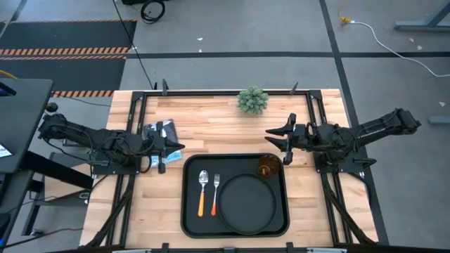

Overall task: Pick and place plate/cup/fork/spoon on tray
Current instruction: Return to home position

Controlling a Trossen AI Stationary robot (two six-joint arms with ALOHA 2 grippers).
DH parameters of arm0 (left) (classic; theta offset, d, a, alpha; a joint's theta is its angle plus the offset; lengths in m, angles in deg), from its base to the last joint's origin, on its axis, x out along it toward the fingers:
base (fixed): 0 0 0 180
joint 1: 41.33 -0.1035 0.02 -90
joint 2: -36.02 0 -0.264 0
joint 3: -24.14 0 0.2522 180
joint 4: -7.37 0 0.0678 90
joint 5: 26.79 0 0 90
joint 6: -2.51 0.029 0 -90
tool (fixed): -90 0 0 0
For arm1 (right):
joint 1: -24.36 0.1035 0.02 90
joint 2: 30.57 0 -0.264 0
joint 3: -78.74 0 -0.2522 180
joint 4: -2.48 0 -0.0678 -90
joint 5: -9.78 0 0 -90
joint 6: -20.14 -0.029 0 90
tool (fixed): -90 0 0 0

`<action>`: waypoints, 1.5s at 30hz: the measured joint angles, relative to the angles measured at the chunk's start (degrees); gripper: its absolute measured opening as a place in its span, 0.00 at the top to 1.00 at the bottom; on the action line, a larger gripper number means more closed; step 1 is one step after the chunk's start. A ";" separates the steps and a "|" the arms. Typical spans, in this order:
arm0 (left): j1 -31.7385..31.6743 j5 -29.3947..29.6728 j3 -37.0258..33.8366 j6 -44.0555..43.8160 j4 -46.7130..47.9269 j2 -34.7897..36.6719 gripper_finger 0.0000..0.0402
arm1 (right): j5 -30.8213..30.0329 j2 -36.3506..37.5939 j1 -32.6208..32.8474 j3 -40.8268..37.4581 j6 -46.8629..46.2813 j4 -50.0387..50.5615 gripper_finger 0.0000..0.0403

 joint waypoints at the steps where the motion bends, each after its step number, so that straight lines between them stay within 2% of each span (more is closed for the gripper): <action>1: 0.26 0.35 -1.17 -0.02 -1.38 0.04 0.97 | 0.00 0.55 0.01 -0.92 -0.16 -1.04 0.70; 7: 0.73 1.47 -7.54 -1.43 -5.33 3.00 0.97 | 0.08 3.65 0.02 -5.63 -1.48 -4.88 0.70; 14: 0.73 1.58 -10.54 -1.21 -5.51 13.56 0.97 | 0.13 8.13 -0.09 -11.17 -1.21 -10.13 0.70; 22: 0.73 2.60 -18.14 -3.01 -6.91 26.21 0.97 | 0.20 12.73 -0.09 -17.70 -1.72 -16.17 0.70; 31: 0.73 3.50 -22.47 -2.93 -7.16 37.57 0.97 | 0.11 19.09 -0.09 -21.99 -1.61 -16.44 0.70; 40: 0.73 5.25 -22.50 -2.95 -5.73 38.64 0.97 | 0.01 26.48 -0.11 -24.92 -0.10 -14.69 0.70; 45: 0.77 7.70 -22.50 -2.66 -5.56 38.66 0.97 | -1.42 32.19 -0.07 -24.94 0.02 -7.85 0.70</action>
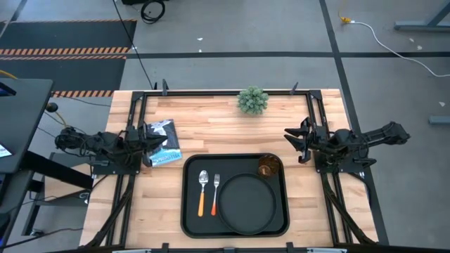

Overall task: Pick and place plate/cup/fork/spoon on tray
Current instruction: Return to home position

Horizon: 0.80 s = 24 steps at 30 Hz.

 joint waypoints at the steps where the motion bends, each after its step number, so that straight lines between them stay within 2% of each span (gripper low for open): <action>1: -0.04 -0.02 0.00 0.21 -0.06 0.00 0.97 | 0.01 1.35 0.03 -0.02 -0.01 1.36 0.70; 8: -0.04 -1.14 0.00 1.50 0.34 0.00 0.98 | 0.10 11.62 0.07 -0.02 0.84 9.79 0.70; 15: -0.40 -1.03 0.00 3.79 -1.01 0.10 0.99 | -0.02 11.38 0.07 1.08 4.62 9.66 0.70; 24: -0.52 -10.25 -0.47 2.42 -3.62 -0.02 0.99 | 0.87 11.38 -1.85 1.10 7.55 6.88 0.70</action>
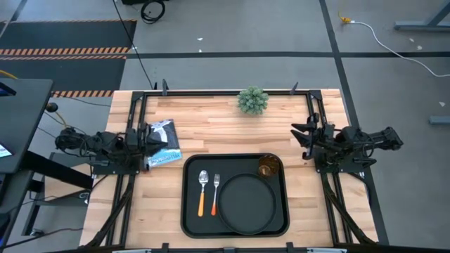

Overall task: Pick and place plate/cup/fork/spoon on tray
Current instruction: Return to home position

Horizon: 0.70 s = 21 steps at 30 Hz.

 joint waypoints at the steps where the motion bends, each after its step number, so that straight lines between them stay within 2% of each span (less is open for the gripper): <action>1: 0.00 -0.63 -0.67 -0.07 -0.81 0.00 0.99 | 0.16 0.00 -0.31 0.00 -0.05 0.42 0.70; 5: -0.02 -4.25 -3.86 -1.24 -2.12 0.00 0.99 | 1.19 0.00 -0.76 -0.67 -0.17 0.28 0.70; 12: -0.02 -6.63 -9.72 -2.82 -6.80 -0.03 0.99 | 0.81 -0.06 -0.77 -2.25 -1.89 -0.63 0.70; 16: -0.02 -8.32 -9.72 -2.86 -6.75 -0.09 0.99 | 0.64 -0.04 -0.76 -2.25 -3.34 -0.80 0.70; 21: -0.02 -8.94 -9.72 -4.38 -7.13 -0.11 0.97 | -3.23 -0.04 -0.79 -2.25 -9.27 -0.44 0.70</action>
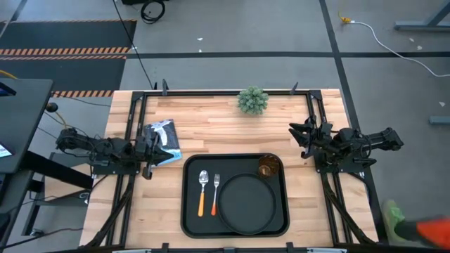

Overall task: Pick and place plate/cup/fork/spoon on tray
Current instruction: Return to home position

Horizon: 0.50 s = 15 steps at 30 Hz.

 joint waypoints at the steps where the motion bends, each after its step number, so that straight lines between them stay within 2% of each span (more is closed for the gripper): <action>1: 0.00 0.00 -0.01 -0.70 0.02 0.00 0.96 | 0.00 0.00 0.02 0.00 -0.25 0.03 0.70; 8: 0.02 -0.03 -0.04 -7.07 0.71 -0.02 0.92 | -0.02 0.00 0.02 0.00 0.07 0.03 0.70; 15: 0.02 -0.04 -0.04 -7.33 0.69 -0.02 0.93 | -0.02 0.00 0.01 0.00 0.18 0.03 0.70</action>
